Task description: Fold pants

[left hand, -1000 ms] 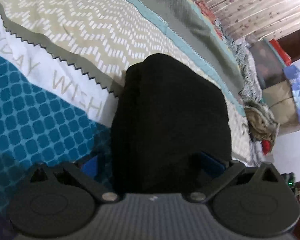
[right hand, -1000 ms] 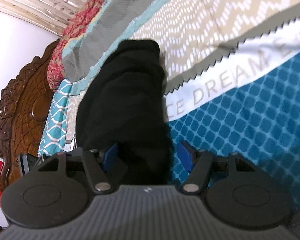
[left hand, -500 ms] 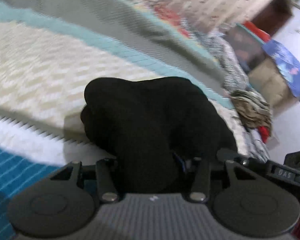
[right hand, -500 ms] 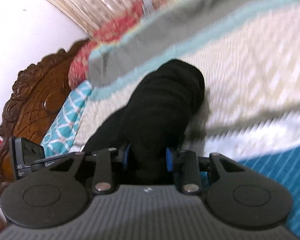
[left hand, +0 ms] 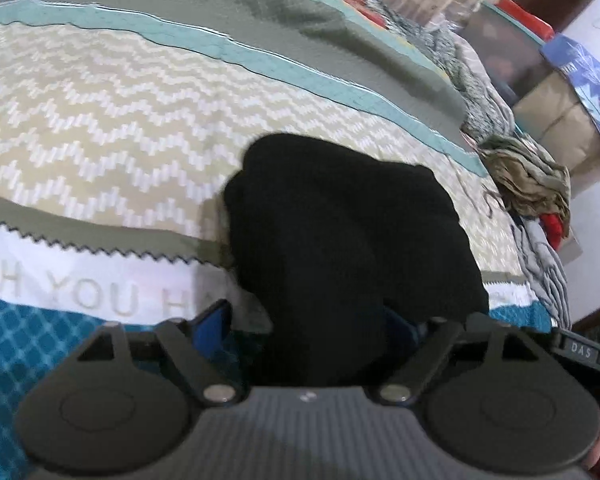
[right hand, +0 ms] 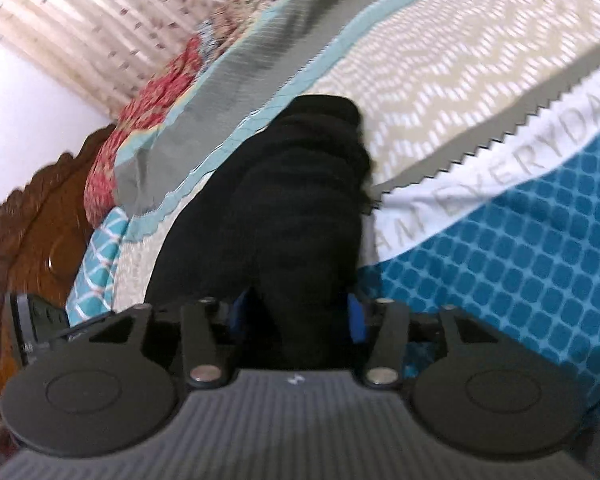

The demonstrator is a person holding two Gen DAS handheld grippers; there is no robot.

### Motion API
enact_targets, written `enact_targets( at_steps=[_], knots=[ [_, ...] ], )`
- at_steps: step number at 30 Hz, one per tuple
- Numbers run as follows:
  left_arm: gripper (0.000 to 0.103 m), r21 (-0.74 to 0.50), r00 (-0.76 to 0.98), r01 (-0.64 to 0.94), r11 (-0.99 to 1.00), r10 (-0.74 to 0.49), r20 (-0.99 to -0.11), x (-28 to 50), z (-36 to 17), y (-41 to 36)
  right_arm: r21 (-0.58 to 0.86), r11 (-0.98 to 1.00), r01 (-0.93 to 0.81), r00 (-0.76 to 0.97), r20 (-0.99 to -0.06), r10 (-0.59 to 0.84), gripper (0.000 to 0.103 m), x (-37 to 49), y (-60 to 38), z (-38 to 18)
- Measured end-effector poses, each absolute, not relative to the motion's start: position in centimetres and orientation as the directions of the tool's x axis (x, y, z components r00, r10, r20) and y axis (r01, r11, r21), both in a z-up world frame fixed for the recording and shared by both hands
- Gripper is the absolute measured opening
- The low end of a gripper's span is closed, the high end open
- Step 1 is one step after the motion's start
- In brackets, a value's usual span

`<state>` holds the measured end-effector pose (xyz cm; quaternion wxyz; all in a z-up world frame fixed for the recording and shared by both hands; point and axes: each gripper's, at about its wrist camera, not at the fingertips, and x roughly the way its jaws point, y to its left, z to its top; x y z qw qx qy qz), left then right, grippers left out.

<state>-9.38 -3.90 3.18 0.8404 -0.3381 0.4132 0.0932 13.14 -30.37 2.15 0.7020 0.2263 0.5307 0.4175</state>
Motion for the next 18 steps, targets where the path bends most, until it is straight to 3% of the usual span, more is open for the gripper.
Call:
enact_targets(
  at_steps=[2,5,9,13,18],
  knots=[
    [0.093,-0.499,0.634,-0.453,0.738,-0.126,-0.763,-9.3,3.2,-3.2,0.764,0.549,-0.339,0.092,-0.553,0.828,0.067,12.9,-30.0,2.3],
    [0.093,-0.528,0.619,-0.448,0.721,-0.175,-0.765,-8.3,3.0,-2.7,0.773,0.557,-0.304,0.080,-0.562,0.823,0.076,12.9,-30.2,1.7],
    [0.093,-0.559,0.566,-0.440,0.703,-0.266,-0.781,-5.8,1.3,-3.3,0.835,0.523,-0.175,0.050,-0.522,0.851,0.080,13.7,-30.7,0.8],
    [0.093,-0.631,0.583,-0.464,0.622,-0.323,-0.746,-5.9,-0.7,-2.9,0.841,0.516,-0.164,0.030,-0.518,0.855,0.083,13.8,-31.0,0.7],
    [0.059,-0.689,0.621,-0.434,0.581,-0.361,-0.696,-6.6,-1.0,-2.8,0.815,0.523,-0.251,0.048,-0.529,0.847,0.088,12.6,-30.6,1.2]
  ],
)
